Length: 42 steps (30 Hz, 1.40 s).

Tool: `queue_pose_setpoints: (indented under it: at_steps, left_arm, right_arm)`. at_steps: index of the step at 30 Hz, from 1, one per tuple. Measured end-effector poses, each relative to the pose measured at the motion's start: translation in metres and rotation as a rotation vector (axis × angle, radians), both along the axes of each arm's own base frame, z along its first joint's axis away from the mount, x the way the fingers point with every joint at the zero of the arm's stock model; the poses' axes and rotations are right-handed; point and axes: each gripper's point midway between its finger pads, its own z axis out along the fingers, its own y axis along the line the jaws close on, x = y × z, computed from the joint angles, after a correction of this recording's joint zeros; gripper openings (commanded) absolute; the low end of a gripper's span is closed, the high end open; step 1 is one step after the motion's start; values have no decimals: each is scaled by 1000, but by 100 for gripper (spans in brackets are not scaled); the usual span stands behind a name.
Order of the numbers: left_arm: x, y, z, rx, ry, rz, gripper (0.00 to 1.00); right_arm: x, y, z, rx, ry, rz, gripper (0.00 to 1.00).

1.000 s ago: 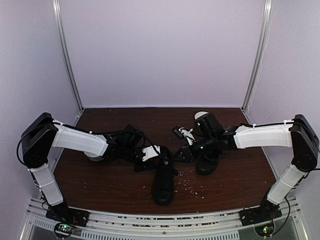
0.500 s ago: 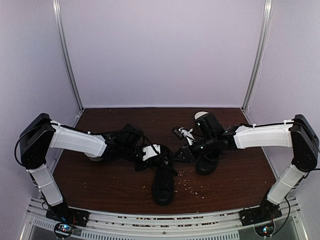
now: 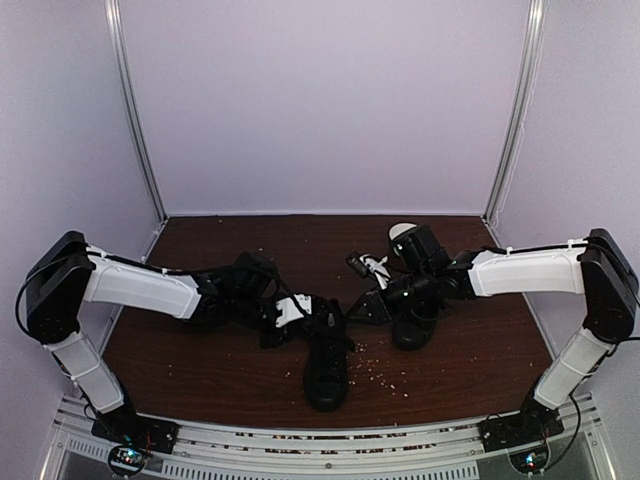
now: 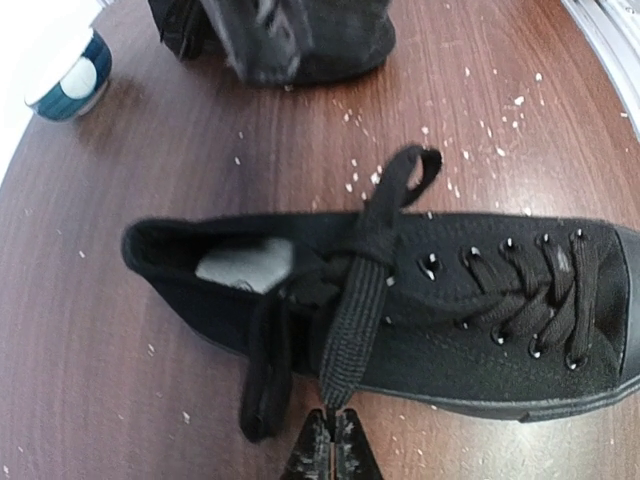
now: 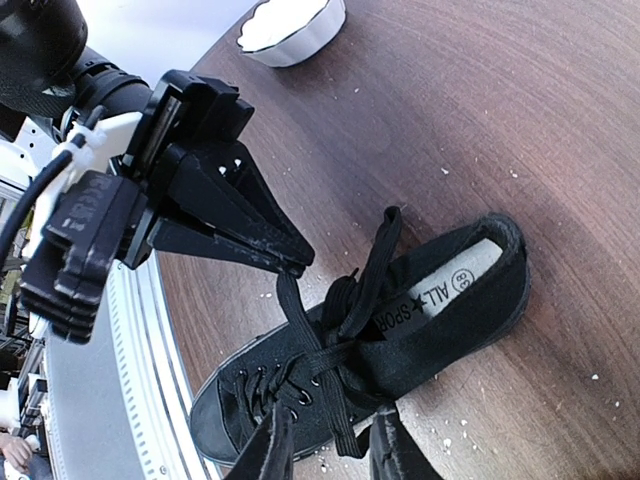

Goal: Tie the shoes
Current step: Pull the shoelace from the shoe.

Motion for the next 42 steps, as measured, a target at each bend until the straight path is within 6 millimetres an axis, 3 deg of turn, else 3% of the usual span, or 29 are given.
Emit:
queue_pose_setpoints:
  at_steps: [17, 29, 33, 34, 35, 36, 38, 42]
  left_arm:
    - [-28, 35, -25, 75, 156, 100, 0]
    - [-77, 25, -34, 171, 203, -58, 5]
    - [-94, 16, -25, 182, 193, -142, 17]
    - [-97, 15, -24, 183, 193, -157, 42]
    - [-97, 15, -24, 183, 197, -163, 55]
    - [-98, 16, -24, 187, 196, -171, 57]
    - [-98, 20, -26, 196, 213, -167, 55]
    - [-76, 26, -26, 187, 200, -97, 19]
  right_arm:
    - [0, -5, -6, 13, 38, -11, 25]
    - [-1, -5, -5, 17, 45, -8, 26]
    - [-1, -5, -5, 17, 45, -7, 27]
    - [-1, -5, -5, 17, 45, -7, 27]
    - [-1, -5, -5, 16, 45, -7, 27]
    - [-1, -5, -5, 16, 45, -6, 27]
    - [-2, -5, -5, 15, 45, -5, 27]
    - [-2, -5, -4, 15, 44, -4, 27]
